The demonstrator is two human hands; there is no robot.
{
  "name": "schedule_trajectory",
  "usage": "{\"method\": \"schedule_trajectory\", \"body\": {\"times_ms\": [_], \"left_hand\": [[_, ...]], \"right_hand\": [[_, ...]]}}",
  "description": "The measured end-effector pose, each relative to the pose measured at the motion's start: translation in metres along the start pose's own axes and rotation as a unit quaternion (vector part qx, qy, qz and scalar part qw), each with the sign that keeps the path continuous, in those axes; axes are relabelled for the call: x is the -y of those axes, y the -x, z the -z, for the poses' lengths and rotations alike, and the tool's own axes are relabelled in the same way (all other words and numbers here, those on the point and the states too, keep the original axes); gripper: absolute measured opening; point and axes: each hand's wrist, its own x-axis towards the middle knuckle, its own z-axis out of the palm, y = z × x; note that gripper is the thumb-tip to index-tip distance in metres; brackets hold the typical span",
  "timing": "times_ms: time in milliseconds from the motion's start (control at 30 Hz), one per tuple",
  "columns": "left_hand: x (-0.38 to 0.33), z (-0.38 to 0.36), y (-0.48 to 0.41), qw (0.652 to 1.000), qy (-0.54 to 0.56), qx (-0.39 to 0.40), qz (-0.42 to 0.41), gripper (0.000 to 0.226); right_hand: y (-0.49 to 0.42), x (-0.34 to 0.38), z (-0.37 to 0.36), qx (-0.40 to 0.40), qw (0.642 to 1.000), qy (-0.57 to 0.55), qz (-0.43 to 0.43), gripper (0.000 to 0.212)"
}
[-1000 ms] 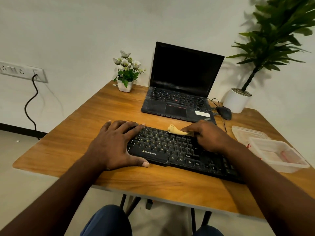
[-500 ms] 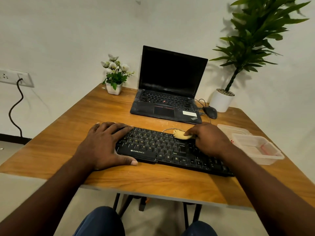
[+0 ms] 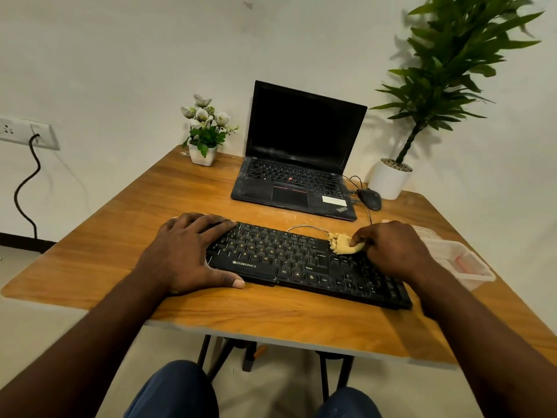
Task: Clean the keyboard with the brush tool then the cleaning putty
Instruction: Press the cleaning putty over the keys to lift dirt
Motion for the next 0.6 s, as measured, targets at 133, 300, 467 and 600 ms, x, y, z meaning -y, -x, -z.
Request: {"method": "schedule_trajectory", "body": {"times_ms": [133, 300, 467, 600], "left_hand": [[0.0, 0.001, 0.001, 1.0, 0.0, 0.0, 0.001, 0.127], [-0.001, 0.001, 0.002, 1.0, 0.006, 0.003, 0.002, 0.126], [0.002, 0.003, 0.006, 0.999, 0.05, -0.002, 0.0, 0.124], [0.018, 0.004, 0.022, 0.988, 0.121, -0.021, 0.093, 0.125]], "right_hand": [[0.005, 0.023, -0.011, -0.025, 0.999, -0.04, -0.006, 0.041], [0.005, 0.047, -0.022, -0.075, 0.994, -0.081, -0.02, 0.043], [0.0, 0.07, -0.027, -0.152, 0.954, -0.241, -0.094, 0.037], [-0.008, 0.099, -0.029, -0.099, 0.979, -0.172, -0.049, 0.036]]}}
